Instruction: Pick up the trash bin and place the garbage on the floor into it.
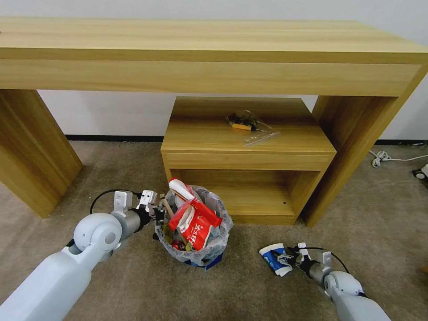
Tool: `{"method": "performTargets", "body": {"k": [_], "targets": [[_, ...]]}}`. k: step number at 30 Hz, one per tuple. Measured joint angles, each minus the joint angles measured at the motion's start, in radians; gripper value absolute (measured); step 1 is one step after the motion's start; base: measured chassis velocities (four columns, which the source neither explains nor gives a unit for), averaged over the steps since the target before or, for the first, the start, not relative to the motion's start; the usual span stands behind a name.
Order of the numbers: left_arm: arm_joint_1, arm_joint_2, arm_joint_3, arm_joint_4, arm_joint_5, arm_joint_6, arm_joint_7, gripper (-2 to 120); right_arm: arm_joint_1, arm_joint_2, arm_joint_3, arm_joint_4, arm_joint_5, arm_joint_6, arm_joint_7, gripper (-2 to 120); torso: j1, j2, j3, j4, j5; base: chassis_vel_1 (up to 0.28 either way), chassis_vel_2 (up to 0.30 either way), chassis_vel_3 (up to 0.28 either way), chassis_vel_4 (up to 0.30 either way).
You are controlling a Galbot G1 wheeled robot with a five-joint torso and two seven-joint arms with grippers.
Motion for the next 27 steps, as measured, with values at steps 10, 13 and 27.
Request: {"method": "performTargets", "body": {"k": [10,13,27], "targets": [[0.000,-0.006,0.000,0.001,0.004,0.000,0.004,0,-0.048,-0.003,0.027,0.058,-0.009,-0.020,0.011,100,0.000,0.000,0.000,-0.0007,-0.0003,0.000,0.000,0.000,0.000],[0.000,-0.003,0.000,-0.001,0.004,0.000,0.004,0,-0.052,0.010,0.027,0.069,-0.006,-0.022,0.008,100,0.000,0.000,0.000,-0.0006,-0.0002,0.000,0.000,0.000,0.000],[-0.003,-0.003,-0.002,-0.005,0.003,0.000,0.003,0,-0.080,0.033,0.020,0.105,-0.010,-0.012,0.001,77,0.000,0.000,0.000,-0.0006,-0.0002,0.000,0.000,0.000,0.000]]}}
